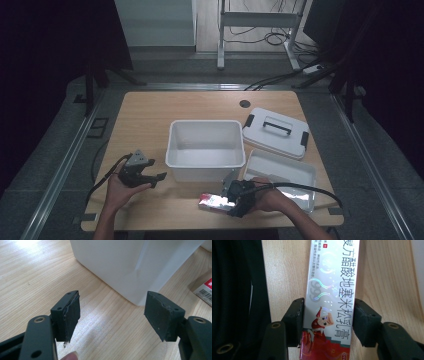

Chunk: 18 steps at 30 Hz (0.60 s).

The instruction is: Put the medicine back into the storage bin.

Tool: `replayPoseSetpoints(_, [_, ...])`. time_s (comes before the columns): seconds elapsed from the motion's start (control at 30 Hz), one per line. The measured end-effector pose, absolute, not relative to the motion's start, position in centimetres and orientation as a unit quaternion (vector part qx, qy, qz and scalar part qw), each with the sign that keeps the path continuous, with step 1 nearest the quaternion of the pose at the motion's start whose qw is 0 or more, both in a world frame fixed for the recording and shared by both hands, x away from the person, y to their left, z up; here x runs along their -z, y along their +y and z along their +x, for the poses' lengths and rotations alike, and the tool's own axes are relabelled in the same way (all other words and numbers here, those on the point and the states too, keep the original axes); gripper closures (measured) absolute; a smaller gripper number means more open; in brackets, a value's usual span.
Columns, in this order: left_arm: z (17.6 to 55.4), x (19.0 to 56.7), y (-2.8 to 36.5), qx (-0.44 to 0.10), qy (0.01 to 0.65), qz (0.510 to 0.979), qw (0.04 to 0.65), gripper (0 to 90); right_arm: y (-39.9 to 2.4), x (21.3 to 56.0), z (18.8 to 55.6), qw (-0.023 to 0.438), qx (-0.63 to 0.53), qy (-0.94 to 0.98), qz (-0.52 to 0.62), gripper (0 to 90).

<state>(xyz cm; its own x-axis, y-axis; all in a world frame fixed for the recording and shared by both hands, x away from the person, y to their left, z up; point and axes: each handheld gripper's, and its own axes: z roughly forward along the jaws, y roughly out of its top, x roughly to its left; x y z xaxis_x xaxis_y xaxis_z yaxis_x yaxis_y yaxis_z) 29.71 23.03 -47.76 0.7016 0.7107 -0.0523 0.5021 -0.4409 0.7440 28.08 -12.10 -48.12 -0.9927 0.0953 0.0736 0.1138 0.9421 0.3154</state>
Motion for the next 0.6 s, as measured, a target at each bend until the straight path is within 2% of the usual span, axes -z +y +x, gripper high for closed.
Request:
replayPoseSetpoints(0.37, [29.7,47.7,23.1,-0.136,0.362,0.838,0.386,29.1,-12.1,47.8,27.8,0.023,0.16,-0.986,-0.043,51.0])
replayPoseSetpoints(0.6, [29.7,47.7,23.1,-0.135,0.362,0.838,0.386,29.0,-13.1,44.7,27.7,0.028,0.213,-0.976,-0.039,51.1])
